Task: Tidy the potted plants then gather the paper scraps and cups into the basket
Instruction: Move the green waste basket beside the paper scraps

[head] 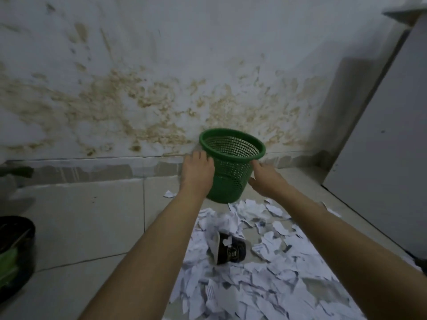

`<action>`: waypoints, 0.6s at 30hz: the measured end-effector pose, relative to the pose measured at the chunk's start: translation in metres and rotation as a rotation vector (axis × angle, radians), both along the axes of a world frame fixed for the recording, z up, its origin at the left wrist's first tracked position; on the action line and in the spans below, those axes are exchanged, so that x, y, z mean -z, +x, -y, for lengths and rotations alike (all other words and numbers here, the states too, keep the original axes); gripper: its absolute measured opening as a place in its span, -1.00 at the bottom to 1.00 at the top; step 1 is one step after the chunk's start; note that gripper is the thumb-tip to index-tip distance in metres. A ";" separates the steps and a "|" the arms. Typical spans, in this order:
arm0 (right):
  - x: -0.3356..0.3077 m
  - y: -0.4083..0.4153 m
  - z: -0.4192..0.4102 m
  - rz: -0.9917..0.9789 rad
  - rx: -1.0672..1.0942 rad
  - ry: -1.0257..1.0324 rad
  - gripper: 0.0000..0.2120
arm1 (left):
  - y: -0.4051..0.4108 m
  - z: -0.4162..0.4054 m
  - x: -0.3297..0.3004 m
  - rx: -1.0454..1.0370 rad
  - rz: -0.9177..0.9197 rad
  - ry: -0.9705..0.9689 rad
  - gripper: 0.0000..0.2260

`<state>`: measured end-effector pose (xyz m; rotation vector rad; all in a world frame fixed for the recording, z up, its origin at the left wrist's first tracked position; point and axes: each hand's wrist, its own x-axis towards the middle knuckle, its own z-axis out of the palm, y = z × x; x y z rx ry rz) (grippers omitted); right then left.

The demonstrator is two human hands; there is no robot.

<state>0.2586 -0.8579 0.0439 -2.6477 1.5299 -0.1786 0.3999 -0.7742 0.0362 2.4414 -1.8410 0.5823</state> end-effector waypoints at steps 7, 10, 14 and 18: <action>0.016 0.049 0.036 -0.097 -0.016 -0.062 -0.49 | 0.040 -0.011 0.045 -0.036 -0.114 0.060 -0.73; 0.023 0.062 0.046 -0.185 -0.023 -0.065 -0.39 | 0.057 -0.016 0.057 -0.062 -0.145 0.080 -0.71; 0.036 0.073 0.055 -0.188 -0.002 -0.020 -0.35 | 0.065 -0.017 0.068 -0.091 -0.150 0.122 -0.70; 0.046 0.074 0.052 -0.214 0.005 -0.145 -0.44 | 0.058 -0.016 0.074 -0.069 -0.133 0.147 -0.68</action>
